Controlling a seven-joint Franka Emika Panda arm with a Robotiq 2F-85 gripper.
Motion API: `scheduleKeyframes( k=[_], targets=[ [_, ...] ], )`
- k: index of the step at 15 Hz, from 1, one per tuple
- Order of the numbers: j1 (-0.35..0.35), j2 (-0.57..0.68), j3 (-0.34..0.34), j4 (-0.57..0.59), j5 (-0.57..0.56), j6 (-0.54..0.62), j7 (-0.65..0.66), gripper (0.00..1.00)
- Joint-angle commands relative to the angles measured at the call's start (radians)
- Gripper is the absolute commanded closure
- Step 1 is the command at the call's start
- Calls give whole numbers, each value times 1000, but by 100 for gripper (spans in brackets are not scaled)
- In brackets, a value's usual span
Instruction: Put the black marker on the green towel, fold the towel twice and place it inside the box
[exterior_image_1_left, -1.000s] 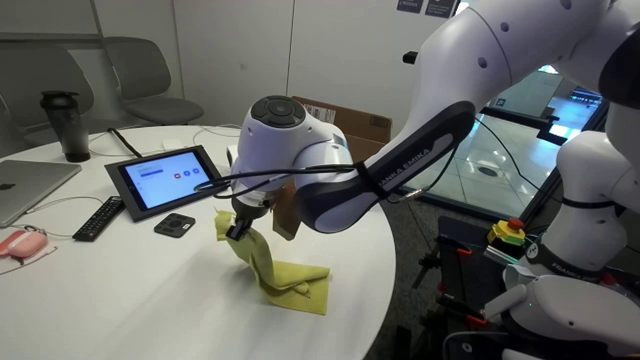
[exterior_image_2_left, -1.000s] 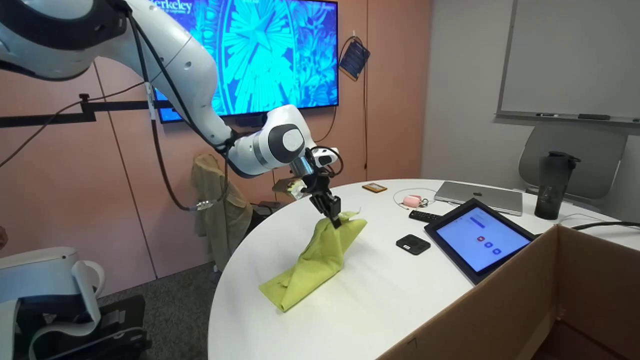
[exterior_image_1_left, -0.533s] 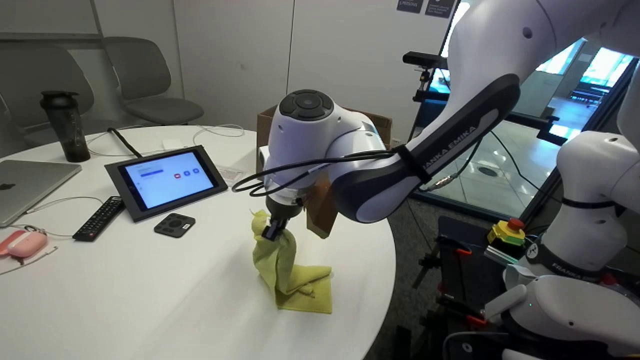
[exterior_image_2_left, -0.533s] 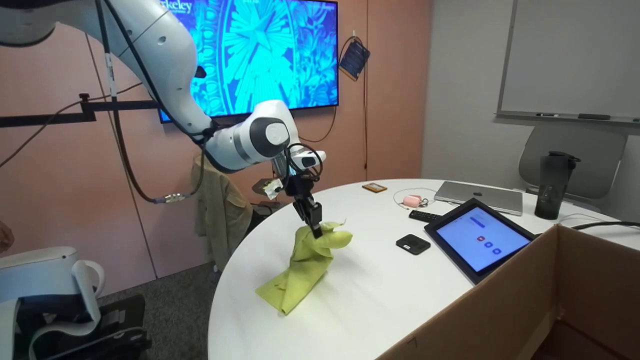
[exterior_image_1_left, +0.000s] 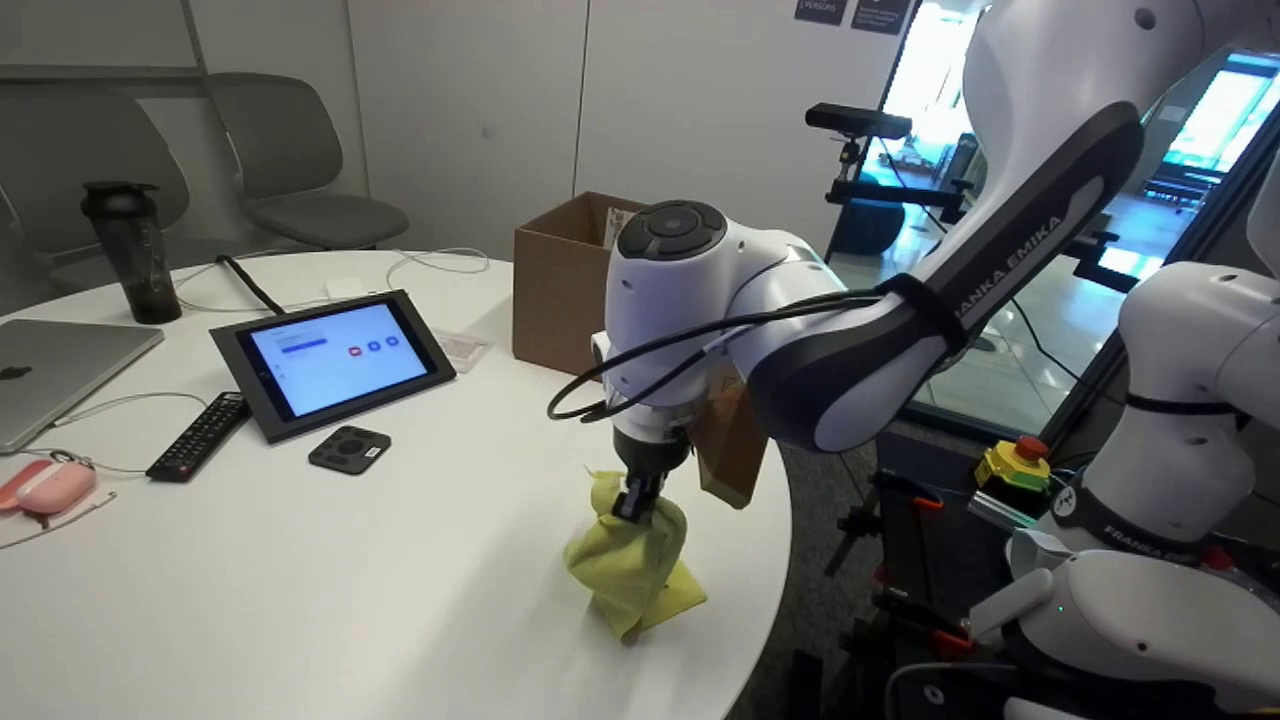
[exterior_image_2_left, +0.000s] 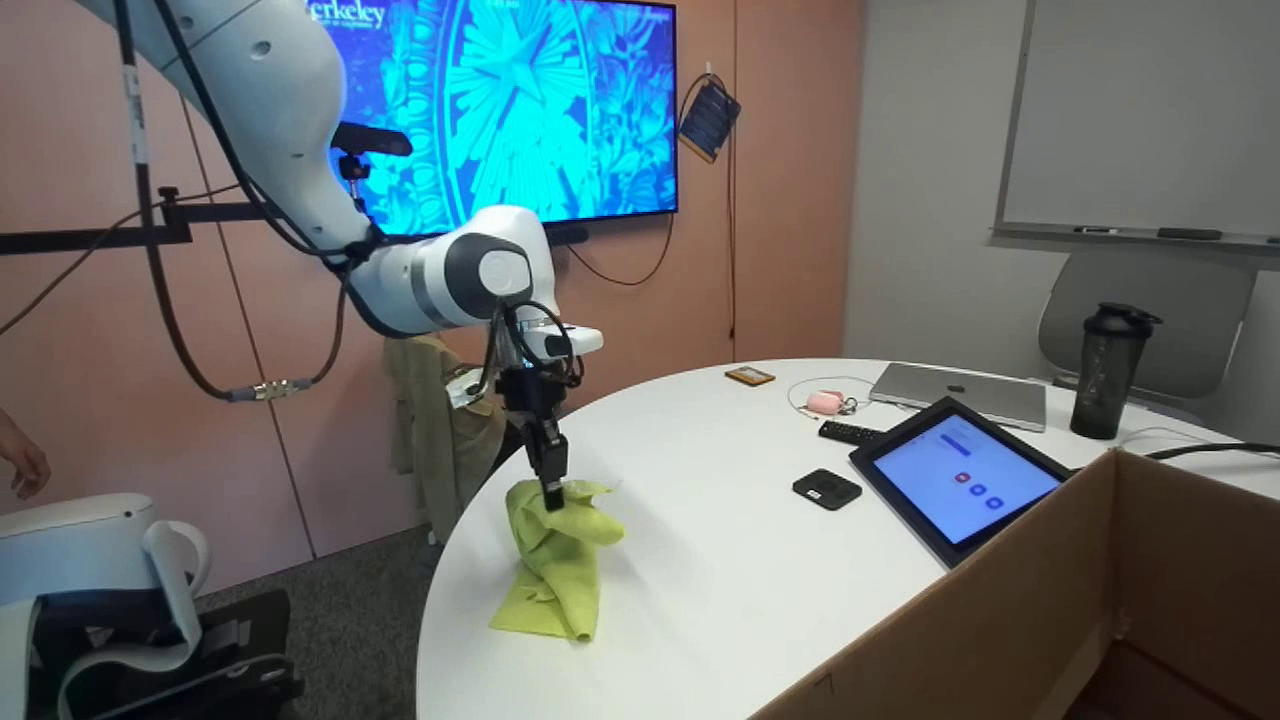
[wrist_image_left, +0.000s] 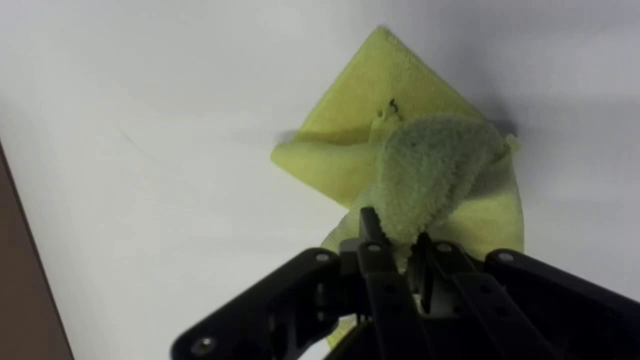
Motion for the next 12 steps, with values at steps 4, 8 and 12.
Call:
scheduleKeyframes(
  k=[4,8,12],
  targets=[
    [-132,34,80,-81,73,-24,216,87],
    [-202,106,93,-58,155,7,243,87],
    [-242,193,111,-2,236,53,228,86]
  ],
)
